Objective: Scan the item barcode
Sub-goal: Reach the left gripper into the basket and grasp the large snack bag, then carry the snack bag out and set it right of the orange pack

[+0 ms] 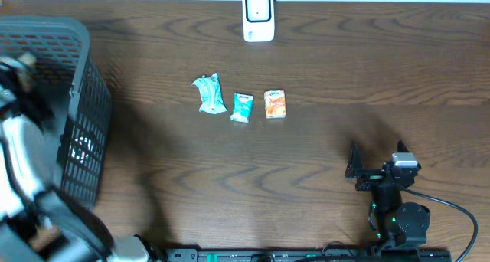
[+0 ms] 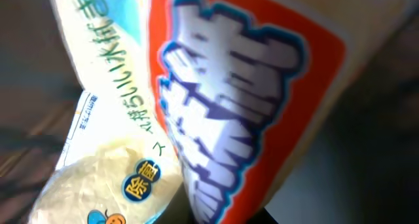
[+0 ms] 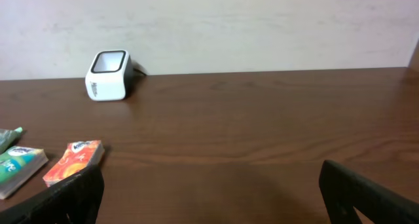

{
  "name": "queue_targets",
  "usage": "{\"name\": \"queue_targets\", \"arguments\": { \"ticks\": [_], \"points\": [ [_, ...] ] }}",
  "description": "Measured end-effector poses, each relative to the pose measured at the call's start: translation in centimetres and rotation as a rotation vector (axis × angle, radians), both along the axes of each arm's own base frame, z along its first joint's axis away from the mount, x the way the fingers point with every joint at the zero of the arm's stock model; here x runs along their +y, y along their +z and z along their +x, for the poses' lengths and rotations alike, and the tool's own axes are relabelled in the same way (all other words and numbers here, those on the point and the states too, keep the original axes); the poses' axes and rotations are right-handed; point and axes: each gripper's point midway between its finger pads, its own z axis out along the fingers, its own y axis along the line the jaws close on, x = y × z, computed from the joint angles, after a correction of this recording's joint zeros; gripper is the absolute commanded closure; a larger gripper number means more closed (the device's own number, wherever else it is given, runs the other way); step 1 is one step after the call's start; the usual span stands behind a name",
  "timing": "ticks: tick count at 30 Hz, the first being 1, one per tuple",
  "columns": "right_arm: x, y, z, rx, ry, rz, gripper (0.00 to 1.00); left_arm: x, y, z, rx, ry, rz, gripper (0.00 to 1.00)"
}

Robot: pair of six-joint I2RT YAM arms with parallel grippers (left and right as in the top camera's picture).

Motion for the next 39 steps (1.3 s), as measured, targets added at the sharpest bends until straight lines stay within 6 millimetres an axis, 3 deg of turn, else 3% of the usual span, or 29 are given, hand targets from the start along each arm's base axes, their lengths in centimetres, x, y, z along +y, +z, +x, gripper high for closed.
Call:
{"name": "queue_targets", "arguments": {
  "ticks": [3,7,14,18,21,28,31,37,39],
  "points": [
    [0.0,0.0,0.0,0.000,0.000,0.000,0.01,-1.3,6.8,-1.2,-0.246,0.134,-0.025,0.93],
    [0.0,0.0,0.0,0.000,0.000,0.000,0.01,-4.2,13.2,-2.4,-0.531,0.200,-0.127,0.93],
    [0.0,0.0,0.0,0.000,0.000,0.000,0.01,-11.1,18.9,-1.0,-0.761,0.015,-0.299,0.92],
    [0.0,0.0,0.0,0.000,0.000,0.000,0.01,-17.1,21.5,1.1,-0.824,-0.179,-0.362,0.93],
    [0.0,0.0,0.0,0.000,0.000,0.000,0.01,-21.6,21.9,2.2,-0.816,-0.307,-0.420,0.93],
    [0.0,0.0,0.0,0.000,0.000,0.000,0.01,-30.0,20.8,3.7,-0.741,-0.508,-0.543,0.93],
    [0.0,0.0,0.0,0.000,0.000,0.000,0.01,-33.4,19.7,4.6,-0.695,-0.583,-0.587,0.92],
    [0.0,0.0,0.0,0.000,0.000,0.000,0.01,-40.9,16.8,8.5,-0.653,-0.702,-0.698,0.93],
    [0.0,0.0,0.0,0.000,0.000,0.000,0.01,-44.1,15.0,10.0,-0.632,-0.711,-0.775,0.93]
  ]
}}
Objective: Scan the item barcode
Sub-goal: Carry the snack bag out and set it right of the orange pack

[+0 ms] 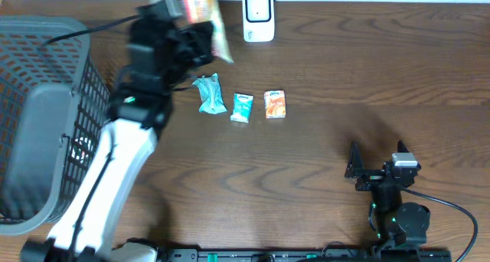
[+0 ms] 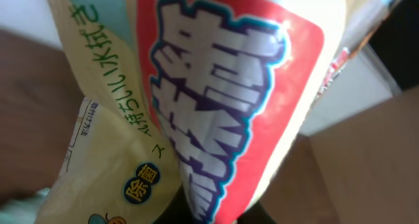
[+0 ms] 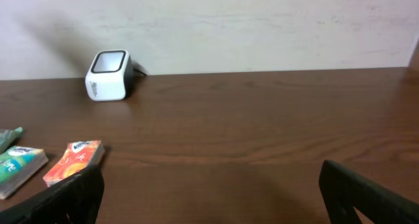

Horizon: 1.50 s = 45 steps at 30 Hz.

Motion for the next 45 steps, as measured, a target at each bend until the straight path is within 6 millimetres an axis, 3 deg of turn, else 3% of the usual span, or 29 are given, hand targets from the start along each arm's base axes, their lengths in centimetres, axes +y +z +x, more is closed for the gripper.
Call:
{"name": "queue_targets", "arguments": {
  "ticks": [4,9,16,21,23,27,34,41,45],
  "points": [
    [0.0,0.0,0.0,0.000,0.000,0.000,0.01,-5.1,-3.2,1.7,0.051,-0.059,-0.082,0.93],
    [0.0,0.0,0.0,0.000,0.000,0.000,0.01,-11.1,-8.3,2.2,0.148,-0.126,-0.149,0.92],
    [0.0,0.0,0.0,0.000,0.000,0.000,0.01,-17.5,-15.2,0.4,0.284,-0.153,-0.158,0.92],
    [0.0,0.0,0.0,0.000,0.000,0.000,0.01,-20.3,-17.4,-1.3,0.302,-0.141,-0.123,0.88],
    [0.0,0.0,0.0,0.000,0.000,0.000,0.01,-20.9,-17.6,-1.8,0.294,-0.124,-0.109,0.87],
    [0.0,0.0,0.0,0.000,0.000,0.000,0.01,-21.4,-17.8,-2.2,0.280,-0.098,-0.089,0.66],
    [0.0,0.0,0.0,0.000,0.000,0.000,0.01,-21.2,-17.5,-1.8,0.255,-0.073,-0.087,0.58],
    [0.0,0.0,0.0,0.000,0.000,0.000,0.01,-22.2,-14.0,-1.1,0.057,-0.168,-0.035,0.57],
    [0.0,0.0,0.0,0.000,0.000,0.000,0.01,-21.2,-11.0,-1.7,-0.022,-0.207,0.050,0.52]
  ]
}}
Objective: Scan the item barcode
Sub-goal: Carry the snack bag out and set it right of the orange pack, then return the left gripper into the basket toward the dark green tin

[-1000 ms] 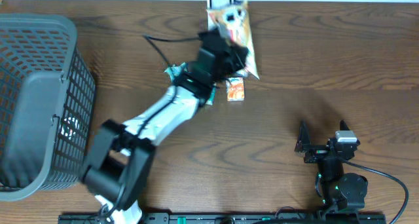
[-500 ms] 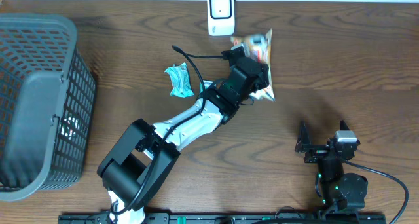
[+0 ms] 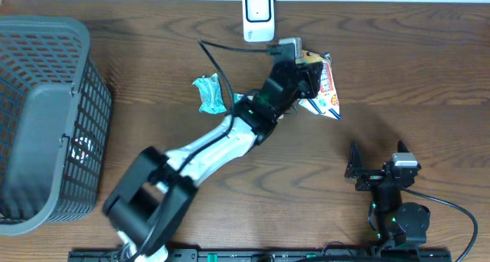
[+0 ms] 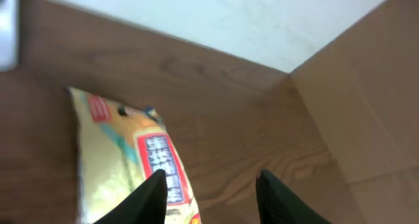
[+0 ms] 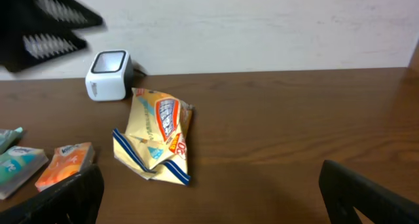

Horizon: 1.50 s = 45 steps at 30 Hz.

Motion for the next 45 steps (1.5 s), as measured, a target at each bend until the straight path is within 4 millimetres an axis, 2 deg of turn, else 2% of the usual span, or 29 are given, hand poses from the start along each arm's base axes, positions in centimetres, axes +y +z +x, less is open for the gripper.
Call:
{"name": "queue_targets", "arguments": {
  "ticks": [3,7,11,13,17,19,21,22,24,27,28,29,31,34,38,41,45],
  "points": [
    [0.0,0.0,0.0,0.000,0.000,0.000,0.01,2.9,3.8,-0.8,-0.046,0.000,0.062,0.48],
    [0.0,0.0,0.0,0.000,0.000,0.000,0.01,9.9,9.3,-1.5,-0.092,0.075,0.128,0.48],
    [0.0,0.0,0.0,0.000,0.000,0.000,0.01,19.7,14.9,-2.0,-0.156,0.252,0.137,0.48],
    [0.0,0.0,0.0,0.000,0.000,0.000,0.01,25.4,18.4,-2.8,-0.219,0.376,0.120,0.45],
    [0.0,0.0,0.0,0.000,0.000,0.000,0.01,35.4,24.0,-6.6,-0.347,0.630,0.108,0.44],
    [0.0,0.0,0.0,0.000,0.000,0.000,0.01,40.4,25.8,-9.2,-0.394,0.778,0.137,0.43],
    [0.0,0.0,0.0,0.000,0.000,0.000,0.01,44.8,26.5,-11.8,-0.405,0.922,0.186,0.44],
    [0.0,0.0,0.0,0.000,0.000,0.000,0.01,46.4,26.4,-12.7,-0.398,0.975,0.204,0.44],
    [0.0,0.0,0.0,0.000,0.000,0.000,0.01,50.1,25.7,-14.5,-0.354,1.102,0.246,0.44],
    [0.0,0.0,0.0,0.000,0.000,0.000,0.01,55.4,22.4,-16.2,-0.202,1.258,0.295,0.43],
    [0.0,0.0,0.0,0.000,0.000,0.000,0.01,56.7,21.5,-16.6,-0.162,1.293,0.302,0.42],
    [0.0,0.0,0.0,0.000,0.000,0.000,0.01,58.6,20.0,-16.8,-0.101,1.331,0.307,0.36],
    [0.0,0.0,0.0,0.000,0.000,0.000,0.01,60.6,17.3,-16.2,-0.007,1.318,0.318,0.29],
    [0.0,0.0,0.0,0.000,0.000,0.000,0.01,61.9,11.9,-14.4,0.167,1.207,0.296,0.29],
    [0.0,0.0,0.0,0.000,0.000,0.000,0.01,61.6,4.6,-13.1,0.427,1.022,0.285,0.28],
    [0.0,0.0,0.0,0.000,0.000,0.000,0.01,61.4,1.1,-13.0,0.566,0.894,0.339,0.24],
    [0.0,0.0,0.0,0.000,0.000,0.000,0.01,62.1,-1.5,-13.0,0.650,0.832,0.397,0.22]
  ]
}}
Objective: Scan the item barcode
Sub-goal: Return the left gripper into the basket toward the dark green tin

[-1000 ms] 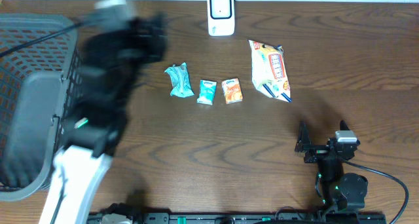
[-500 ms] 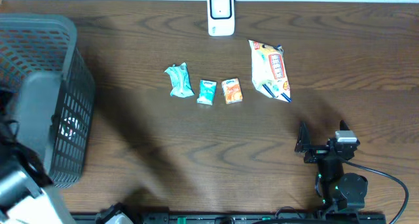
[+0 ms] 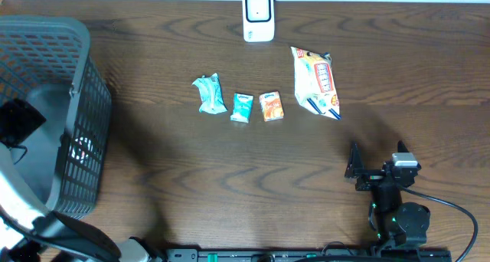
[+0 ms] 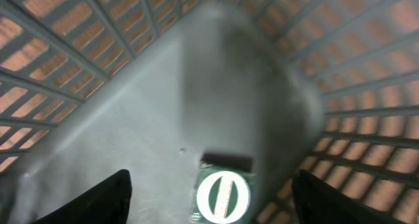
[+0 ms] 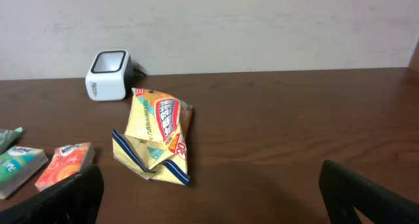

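The white barcode scanner [image 3: 259,16] stands at the table's far edge, also seen as a scanner [image 5: 108,75] in the right wrist view. A yellow snack bag [image 3: 315,81] with a red label lies flat to its right, free of both grippers. My left gripper [image 3: 21,119] is down inside the grey basket [image 3: 76,78], open [image 4: 216,207], just above a green pack with a white ring mark [image 4: 222,196] on the basket floor. My right gripper [image 3: 374,170] rests open near the front right, with nothing between its fingers [image 5: 65,198].
A crumpled teal packet [image 3: 208,93], a small teal pack [image 3: 242,107] and an orange pack [image 3: 272,106] lie in a row at mid-table, left of the bag. The basket's mesh walls [image 4: 340,86] close round the left gripper.
My left arm was stretched over the table with the open gripper above the yellow bag; now it is back inside the basket over a green pack. The bag lies where it was.
First my left gripper held the yellow bag close to its camera by the basket. Then it held the bag up near the scanner. After that the bag lay on the table right of the scanner, let go. Now the gripper is open in the basket. The right arm never moved.
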{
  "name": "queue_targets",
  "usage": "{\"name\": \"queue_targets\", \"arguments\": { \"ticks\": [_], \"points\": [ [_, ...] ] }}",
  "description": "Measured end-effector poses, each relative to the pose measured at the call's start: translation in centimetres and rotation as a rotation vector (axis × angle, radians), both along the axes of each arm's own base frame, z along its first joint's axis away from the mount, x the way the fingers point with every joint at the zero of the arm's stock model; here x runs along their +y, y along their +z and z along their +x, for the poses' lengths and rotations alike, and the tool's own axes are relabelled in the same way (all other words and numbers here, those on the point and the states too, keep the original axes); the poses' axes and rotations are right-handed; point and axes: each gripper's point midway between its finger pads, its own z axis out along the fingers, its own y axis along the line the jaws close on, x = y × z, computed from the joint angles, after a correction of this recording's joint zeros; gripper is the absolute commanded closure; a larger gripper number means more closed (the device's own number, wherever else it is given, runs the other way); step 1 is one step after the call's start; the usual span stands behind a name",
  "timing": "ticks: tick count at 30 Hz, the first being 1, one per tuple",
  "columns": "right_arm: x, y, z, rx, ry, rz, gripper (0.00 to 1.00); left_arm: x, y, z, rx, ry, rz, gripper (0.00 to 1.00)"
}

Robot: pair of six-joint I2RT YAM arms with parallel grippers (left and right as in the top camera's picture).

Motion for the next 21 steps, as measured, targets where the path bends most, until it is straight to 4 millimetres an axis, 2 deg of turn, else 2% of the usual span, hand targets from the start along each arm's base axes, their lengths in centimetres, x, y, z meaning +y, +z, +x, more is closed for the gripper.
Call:
{"name": "queue_targets", "arguments": {
  "ticks": [4,9,15,21],
  "points": [
    [0.0,0.0,0.0,0.000,0.000,0.000,0.01,0.4,-2.5,-0.2,0.072,-0.020,-0.023,0.22],
    [0.0,0.0,0.0,0.000,0.000,0.000,0.01,-0.2,-6.2,-0.6,0.165,-0.041,-0.118,0.21],
    [0.0,0.0,0.0,0.000,0.000,0.000,0.01,-2.2,-10.8,-1.1,0.255,-0.066,-0.300,0.21],
    [0.0,0.0,0.0,0.000,0.000,0.000,0.01,-4.0,-13.8,-0.9,0.275,-0.088,-0.448,0.21]
  ]
}}
